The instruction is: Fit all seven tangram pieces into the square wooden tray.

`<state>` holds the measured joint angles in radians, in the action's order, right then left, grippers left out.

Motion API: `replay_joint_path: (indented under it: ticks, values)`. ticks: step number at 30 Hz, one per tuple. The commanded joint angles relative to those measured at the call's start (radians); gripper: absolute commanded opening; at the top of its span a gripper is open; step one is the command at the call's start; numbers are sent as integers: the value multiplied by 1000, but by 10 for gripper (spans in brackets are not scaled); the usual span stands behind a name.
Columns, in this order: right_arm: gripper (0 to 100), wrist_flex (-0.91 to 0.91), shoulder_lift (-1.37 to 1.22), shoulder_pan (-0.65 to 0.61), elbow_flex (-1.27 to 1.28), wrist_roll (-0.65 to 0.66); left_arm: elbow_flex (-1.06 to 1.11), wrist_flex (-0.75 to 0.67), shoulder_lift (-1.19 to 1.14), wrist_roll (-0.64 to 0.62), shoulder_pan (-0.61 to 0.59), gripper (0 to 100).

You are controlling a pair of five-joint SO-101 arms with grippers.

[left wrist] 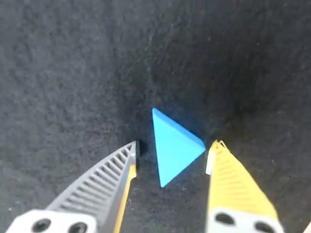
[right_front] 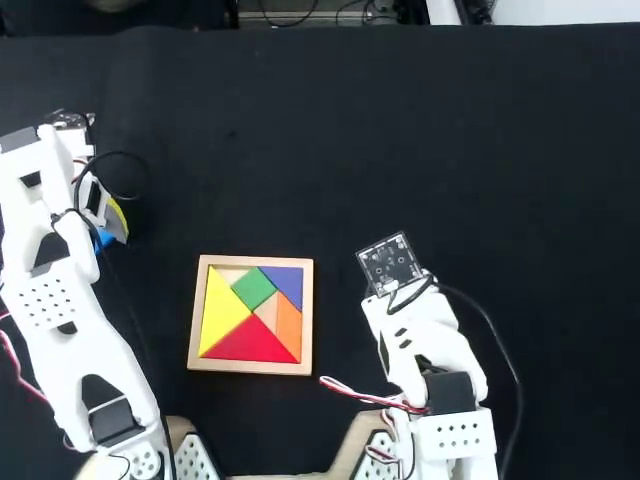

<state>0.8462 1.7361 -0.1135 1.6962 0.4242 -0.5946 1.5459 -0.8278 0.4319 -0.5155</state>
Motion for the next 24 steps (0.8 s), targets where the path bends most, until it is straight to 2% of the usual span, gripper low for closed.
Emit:
replay_joint_path:
  ticks: [1,6,18,24]
  values:
    - [77,-2,19,8,-5,5,30,-74,14,-2,27,238]
    - [77,-2,19,8,-5,5,33,-80,18,-8,44,238]
    - [77,-2,19,6,-5,5,24,-87,25,-152,42,241]
    - [77,2,19,6,-5,5,15,-114,15,-150,44,238]
